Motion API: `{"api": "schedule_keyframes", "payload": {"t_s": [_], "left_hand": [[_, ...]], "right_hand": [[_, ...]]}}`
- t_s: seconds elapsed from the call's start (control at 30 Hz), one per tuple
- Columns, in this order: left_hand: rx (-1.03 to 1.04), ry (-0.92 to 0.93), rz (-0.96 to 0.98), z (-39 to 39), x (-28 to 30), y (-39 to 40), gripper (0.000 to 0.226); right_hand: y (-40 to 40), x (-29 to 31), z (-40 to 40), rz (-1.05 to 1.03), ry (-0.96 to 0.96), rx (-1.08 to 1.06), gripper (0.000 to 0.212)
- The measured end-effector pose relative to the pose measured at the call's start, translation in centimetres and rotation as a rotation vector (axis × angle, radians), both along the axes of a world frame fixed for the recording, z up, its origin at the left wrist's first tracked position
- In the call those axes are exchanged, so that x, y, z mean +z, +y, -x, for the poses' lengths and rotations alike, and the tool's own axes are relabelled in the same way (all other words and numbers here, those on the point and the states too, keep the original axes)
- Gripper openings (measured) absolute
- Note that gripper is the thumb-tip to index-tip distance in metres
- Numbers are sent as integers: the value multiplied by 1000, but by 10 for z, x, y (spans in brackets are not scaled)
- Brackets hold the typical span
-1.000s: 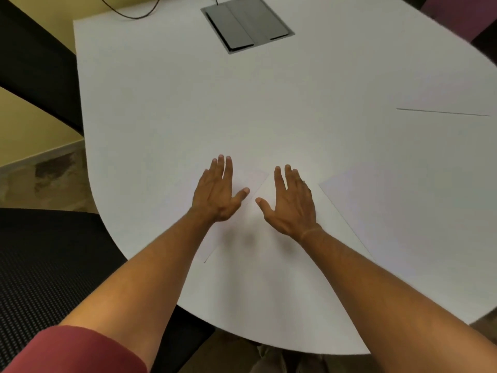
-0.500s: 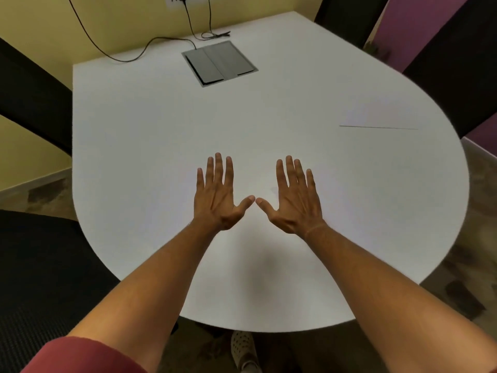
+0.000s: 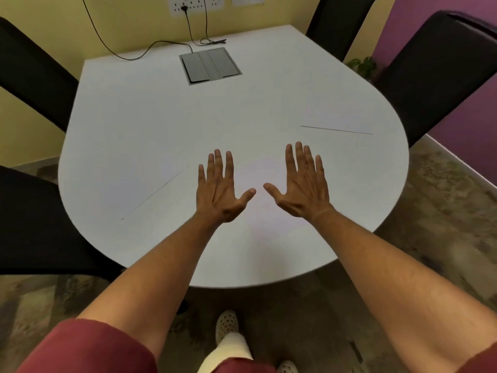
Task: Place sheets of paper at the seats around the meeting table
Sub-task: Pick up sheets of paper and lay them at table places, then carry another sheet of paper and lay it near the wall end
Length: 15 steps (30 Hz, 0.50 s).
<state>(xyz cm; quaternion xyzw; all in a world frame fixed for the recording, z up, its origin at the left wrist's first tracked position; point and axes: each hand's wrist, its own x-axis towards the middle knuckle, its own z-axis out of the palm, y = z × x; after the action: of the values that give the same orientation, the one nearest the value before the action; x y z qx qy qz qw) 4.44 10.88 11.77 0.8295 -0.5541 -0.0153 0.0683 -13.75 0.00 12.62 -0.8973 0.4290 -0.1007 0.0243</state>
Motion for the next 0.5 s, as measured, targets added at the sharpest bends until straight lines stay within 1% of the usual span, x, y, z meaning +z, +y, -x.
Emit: {"api": "schedule_keyframes", "payload": {"t_s": [0.23,0.5], "left_hand": [[65,23,-23,25,-12,-23,104],[162,126,-93,25,-56,-73,105]], "right_hand": [[-39,-9,22,-24,5,33,101],[-99,-40,13,-98,72,96,102]]}}
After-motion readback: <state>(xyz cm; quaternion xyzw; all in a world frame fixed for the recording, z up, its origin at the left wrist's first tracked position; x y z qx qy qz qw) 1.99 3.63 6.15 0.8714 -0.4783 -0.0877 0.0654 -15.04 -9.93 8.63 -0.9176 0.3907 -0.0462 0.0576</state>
